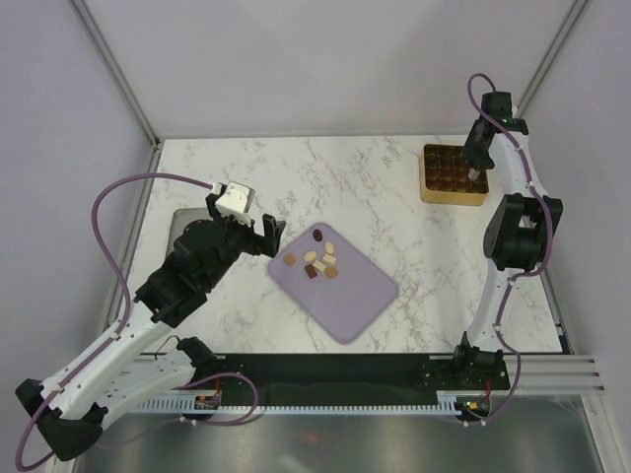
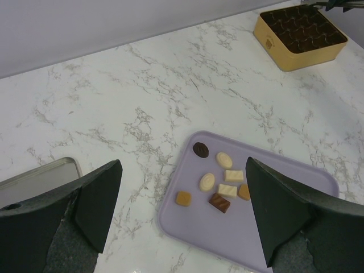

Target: Pack the chocolate

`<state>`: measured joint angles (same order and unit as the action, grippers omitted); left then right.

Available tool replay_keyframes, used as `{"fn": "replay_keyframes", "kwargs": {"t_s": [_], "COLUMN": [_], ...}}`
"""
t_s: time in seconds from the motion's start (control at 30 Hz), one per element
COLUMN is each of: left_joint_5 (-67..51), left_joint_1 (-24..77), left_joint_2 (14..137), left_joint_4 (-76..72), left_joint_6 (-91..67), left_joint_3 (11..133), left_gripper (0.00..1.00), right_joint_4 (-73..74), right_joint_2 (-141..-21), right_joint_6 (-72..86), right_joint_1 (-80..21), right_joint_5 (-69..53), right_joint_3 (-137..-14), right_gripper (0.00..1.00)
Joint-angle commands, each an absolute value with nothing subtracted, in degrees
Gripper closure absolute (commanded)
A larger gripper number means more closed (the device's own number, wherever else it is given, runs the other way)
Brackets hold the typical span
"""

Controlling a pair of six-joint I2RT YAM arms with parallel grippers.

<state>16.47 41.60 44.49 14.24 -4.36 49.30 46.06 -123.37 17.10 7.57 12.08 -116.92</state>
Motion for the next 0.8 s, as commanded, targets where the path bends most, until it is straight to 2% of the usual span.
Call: {"fn": "replay_keyframes", "kwargs": {"t_s": [0.0,0.23,0.4,0.77], "left_joint_5": [17.9,17.9,19.1,18.7], "left_joint_1": [41.7,41.7,41.7,41.7], "left_joint_2": [44.4,44.5,44.2,44.1], "left_joint_4": [12.7,12.7,12.7,12.7], "left_joint_6": [-1.9,-1.9,-1.7,-2.0], "left_joint_3": [49.6,49.5,49.3,49.3], "left_gripper": [0.03,0.03,0.03,0.03], "right_joint_4": [44.8,45.6,46.1,43.2], "right_joint_2": [-123.6,-119.8,-114.5,-99.2], "right_joint_6": [16.5,17.0,16.4,15.4], "right_joint_1": [7.6,7.3,3.5,-19.7], "right_joint_5": [12.4,10.5,9.2,7.7], "right_joint_3": [-120.1,-119.7,-115.7,-96.9], "right_gripper": [0.5,0.5,0.5,0.51]}}
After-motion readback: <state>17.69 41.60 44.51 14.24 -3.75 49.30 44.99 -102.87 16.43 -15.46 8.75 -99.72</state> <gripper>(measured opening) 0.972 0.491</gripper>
